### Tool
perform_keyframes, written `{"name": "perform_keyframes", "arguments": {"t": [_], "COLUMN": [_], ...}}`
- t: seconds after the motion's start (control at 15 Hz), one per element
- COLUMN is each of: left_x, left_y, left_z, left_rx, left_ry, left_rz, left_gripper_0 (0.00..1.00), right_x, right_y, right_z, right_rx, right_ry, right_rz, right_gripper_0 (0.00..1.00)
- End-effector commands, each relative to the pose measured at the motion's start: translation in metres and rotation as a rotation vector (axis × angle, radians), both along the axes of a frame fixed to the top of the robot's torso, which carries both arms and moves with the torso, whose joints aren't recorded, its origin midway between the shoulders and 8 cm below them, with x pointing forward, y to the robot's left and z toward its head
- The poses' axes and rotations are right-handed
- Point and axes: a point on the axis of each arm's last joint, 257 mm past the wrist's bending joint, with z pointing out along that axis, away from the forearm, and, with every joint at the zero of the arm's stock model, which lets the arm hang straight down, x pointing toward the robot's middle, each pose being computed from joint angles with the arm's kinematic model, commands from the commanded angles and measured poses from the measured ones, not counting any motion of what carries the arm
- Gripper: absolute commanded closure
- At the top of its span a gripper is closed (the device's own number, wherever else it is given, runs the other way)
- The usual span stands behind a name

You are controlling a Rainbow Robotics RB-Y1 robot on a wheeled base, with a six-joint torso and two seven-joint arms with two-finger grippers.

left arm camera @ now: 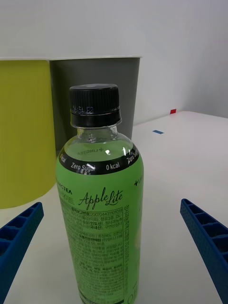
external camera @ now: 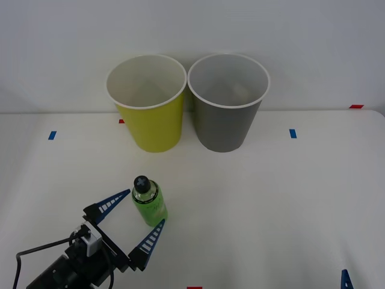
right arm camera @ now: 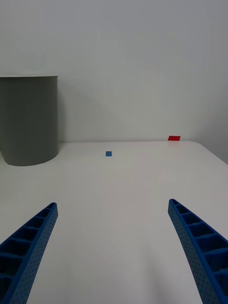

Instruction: Put cans in the gray bin and PET bottles in the light green bin.

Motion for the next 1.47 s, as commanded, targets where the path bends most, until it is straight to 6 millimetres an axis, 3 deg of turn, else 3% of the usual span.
{"name": "perform_keyframes", "arguments": {"t": [0.07, 0.87, 1.27, 1.33, 1.4, 1.47], "left_x": [0.007, 0.033, 0.035, 0.035, 0.035, 0.036], "left_y": [-0.004, -0.026, -0.032, -0.032, -0.033, -0.034], "left_z": [0.002, 0.007, 0.007, 0.007, 0.008, 0.008], "left_rx": [0.018, 0.027, 0.015, 0.012, 0.008, 0.004], "left_ry": [-0.007, -0.029, -0.023, -0.021, -0.022, -0.022], "left_rz": [-0.004, -0.018, -0.008, -0.007, -0.007, -0.006], "left_gripper_0": [0.0, 0.0, 0.0, 0.15, 0.52, 0.82], "right_x": [0.0, 0.0, 0.0, 0.0, 0.0, 0.0], "right_y": [0.0, 0.0, 0.0, 0.0, 0.0, 0.0], "right_z": [0.0, 0.0, 0.0, 0.0, 0.0, 0.0], "right_rx": [0.0, 0.0, 0.0, 0.0, 0.0, 0.0], "right_ry": [0.0, 0.0, 0.0, 0.0, 0.0, 0.0], "right_rz": [0.0, 0.0, 0.0, 0.0, 0.0, 0.0], "right_gripper_0": [0.21, 0.21, 0.21, 0.21, 0.21, 0.21]}}
